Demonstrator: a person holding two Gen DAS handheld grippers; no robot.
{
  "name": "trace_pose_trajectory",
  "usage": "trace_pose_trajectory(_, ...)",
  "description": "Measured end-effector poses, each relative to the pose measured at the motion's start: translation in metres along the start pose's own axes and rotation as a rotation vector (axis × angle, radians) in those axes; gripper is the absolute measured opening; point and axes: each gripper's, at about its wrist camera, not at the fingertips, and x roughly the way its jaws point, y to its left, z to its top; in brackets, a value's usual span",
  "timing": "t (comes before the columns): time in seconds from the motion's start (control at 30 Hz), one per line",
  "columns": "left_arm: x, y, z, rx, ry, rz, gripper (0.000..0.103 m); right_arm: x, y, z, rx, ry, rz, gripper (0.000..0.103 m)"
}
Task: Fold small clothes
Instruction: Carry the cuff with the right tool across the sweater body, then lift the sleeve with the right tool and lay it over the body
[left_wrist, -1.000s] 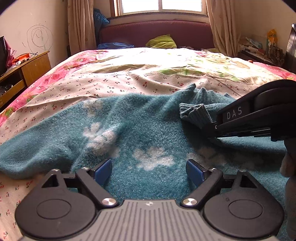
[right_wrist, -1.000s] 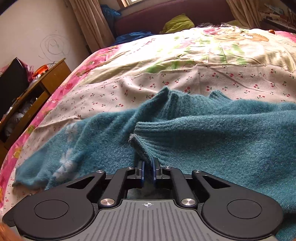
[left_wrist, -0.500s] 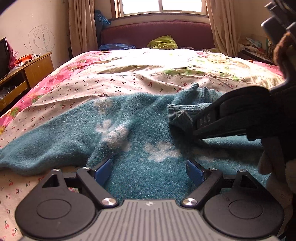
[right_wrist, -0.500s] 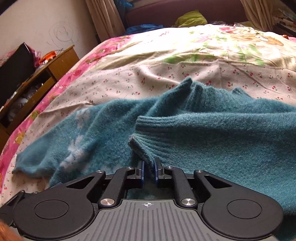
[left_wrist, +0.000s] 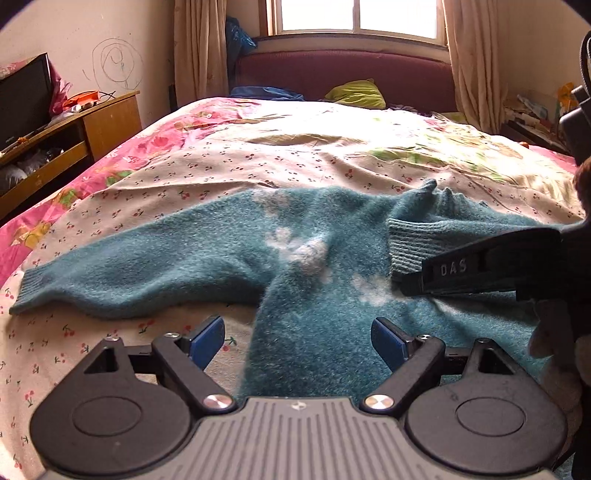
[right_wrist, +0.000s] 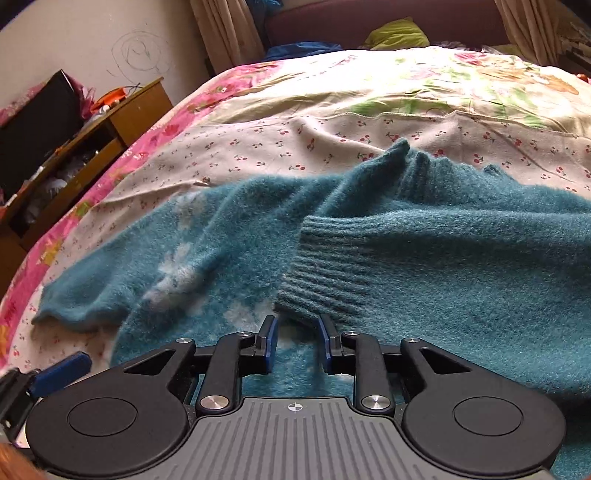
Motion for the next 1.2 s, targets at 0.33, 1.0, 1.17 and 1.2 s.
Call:
trace_pose_trajectory(0.33, -0.011, 0.034, -0.002, -0.108, -0.005, 0.024, 0.096, 0.001, 0.044, 0.019, -0.126, 0.017, -0.081, 0.025)
trace_pose_trajectory(1.0, -0.051, 0.183, -0.029, -0.484, -0.099, 0.326, 0.092, 0.096, 0.343, -0.009, -0.951, 0.164, 0.283, 0.049)
trace_pose_trajectory(1.17, -0.046, 0.203, -0.039, -0.571, -0.080, 0.307, 0.092, 0.124, 0.373, -0.031, -1.074, 0.189, 0.270, 0.049)
trace_pose_trajectory(1.2, -0.045, 0.204, -0.040, -0.565, -0.078, 0.317, 0.092, 0.127, 0.377, -0.036, -1.098, 0.183, 0.262, 0.049)
